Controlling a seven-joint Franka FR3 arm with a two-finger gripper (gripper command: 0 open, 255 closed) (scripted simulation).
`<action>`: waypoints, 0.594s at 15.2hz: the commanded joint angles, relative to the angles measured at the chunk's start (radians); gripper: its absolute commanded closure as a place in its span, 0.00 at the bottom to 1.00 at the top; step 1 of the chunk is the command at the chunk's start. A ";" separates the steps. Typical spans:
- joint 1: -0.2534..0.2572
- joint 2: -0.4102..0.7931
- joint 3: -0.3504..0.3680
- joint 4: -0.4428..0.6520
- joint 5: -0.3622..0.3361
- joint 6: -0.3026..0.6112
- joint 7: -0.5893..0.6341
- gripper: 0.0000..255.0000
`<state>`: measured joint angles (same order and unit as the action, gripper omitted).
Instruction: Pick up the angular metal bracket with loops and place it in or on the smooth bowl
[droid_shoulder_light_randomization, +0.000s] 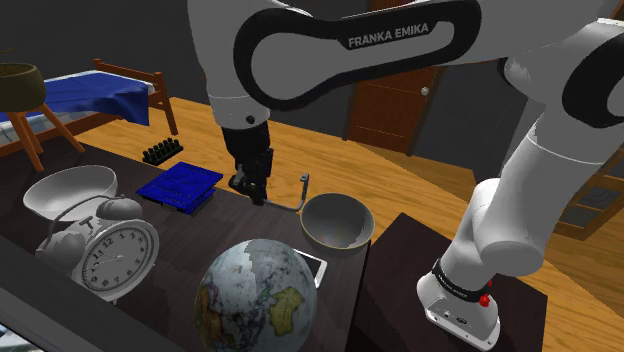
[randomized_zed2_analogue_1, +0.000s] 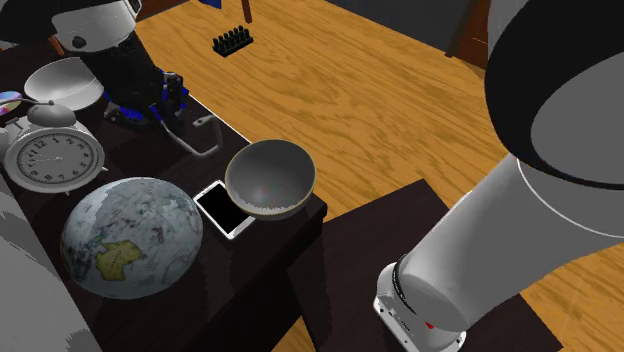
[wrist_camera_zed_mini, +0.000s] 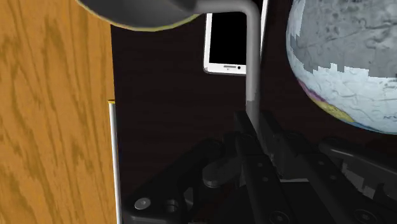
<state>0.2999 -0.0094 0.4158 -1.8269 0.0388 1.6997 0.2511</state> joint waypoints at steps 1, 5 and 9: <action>-0.010 -0.089 -0.011 -0.105 0.033 0.022 -0.032 1.00; -0.012 -0.260 -0.042 -0.286 0.087 0.039 -0.093 1.00; -0.001 -0.428 -0.080 -0.448 0.124 0.034 -0.147 1.00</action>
<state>0.2972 -0.4030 0.3446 -2.2409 0.1569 1.7349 0.1167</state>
